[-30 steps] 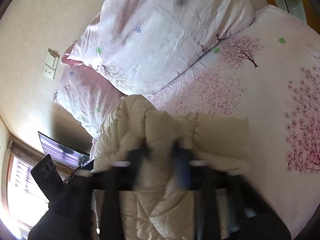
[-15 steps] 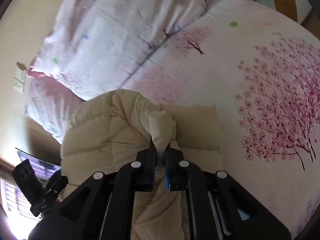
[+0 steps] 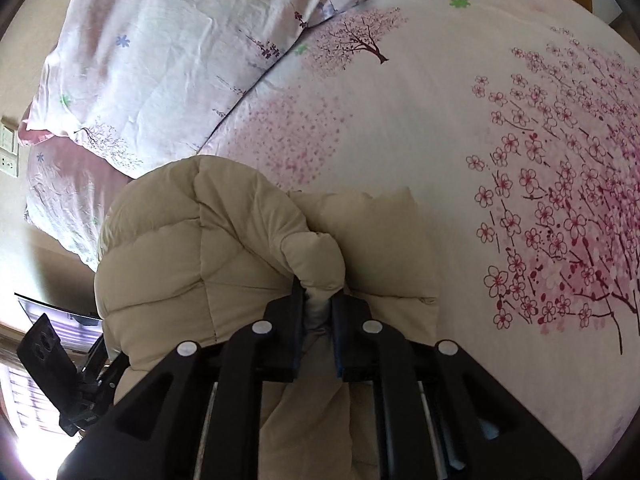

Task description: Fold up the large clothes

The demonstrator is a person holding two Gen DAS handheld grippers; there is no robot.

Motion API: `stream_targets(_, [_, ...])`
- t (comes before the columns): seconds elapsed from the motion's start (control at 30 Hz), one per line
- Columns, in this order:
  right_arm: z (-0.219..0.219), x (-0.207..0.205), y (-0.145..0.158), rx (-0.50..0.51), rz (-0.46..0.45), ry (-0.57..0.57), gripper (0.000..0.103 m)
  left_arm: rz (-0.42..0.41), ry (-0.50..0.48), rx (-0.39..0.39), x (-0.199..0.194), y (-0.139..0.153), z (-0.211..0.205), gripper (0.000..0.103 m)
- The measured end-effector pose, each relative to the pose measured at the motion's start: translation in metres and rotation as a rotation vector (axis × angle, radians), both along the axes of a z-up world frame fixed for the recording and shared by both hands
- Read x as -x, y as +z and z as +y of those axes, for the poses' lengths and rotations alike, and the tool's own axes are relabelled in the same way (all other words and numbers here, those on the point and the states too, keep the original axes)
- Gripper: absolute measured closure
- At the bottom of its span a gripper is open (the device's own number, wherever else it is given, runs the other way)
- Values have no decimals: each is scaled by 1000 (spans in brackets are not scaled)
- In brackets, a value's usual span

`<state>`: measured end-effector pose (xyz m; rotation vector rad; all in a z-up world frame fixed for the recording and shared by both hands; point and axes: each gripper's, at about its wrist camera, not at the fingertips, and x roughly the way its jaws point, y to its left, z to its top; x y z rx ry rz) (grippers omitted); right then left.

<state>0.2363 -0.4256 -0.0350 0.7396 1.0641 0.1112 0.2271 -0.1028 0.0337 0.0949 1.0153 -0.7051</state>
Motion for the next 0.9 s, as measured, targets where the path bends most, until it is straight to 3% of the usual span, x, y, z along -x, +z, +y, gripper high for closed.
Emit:
stream_targets(0.2, [-5,1,1,-30,-13,-7,86,11,20,25,0,-3,4,5])
stream_targets(0.33, [-13,24,16,-11,-49,-47,64,-19,44,37,9,6,10,5])
stream_targets(0.5, [-13,72,36,10,-154,-55,63,-86,49,33,27,24,15,5])
stream_targets(0.73, [25,142,55,62,-311,8,63,-152,-14,116,75,57,19,5])
stream_targets(0.9, [55,169,49,157,-305,64,61,-163,-107,122,111,56,13,5])
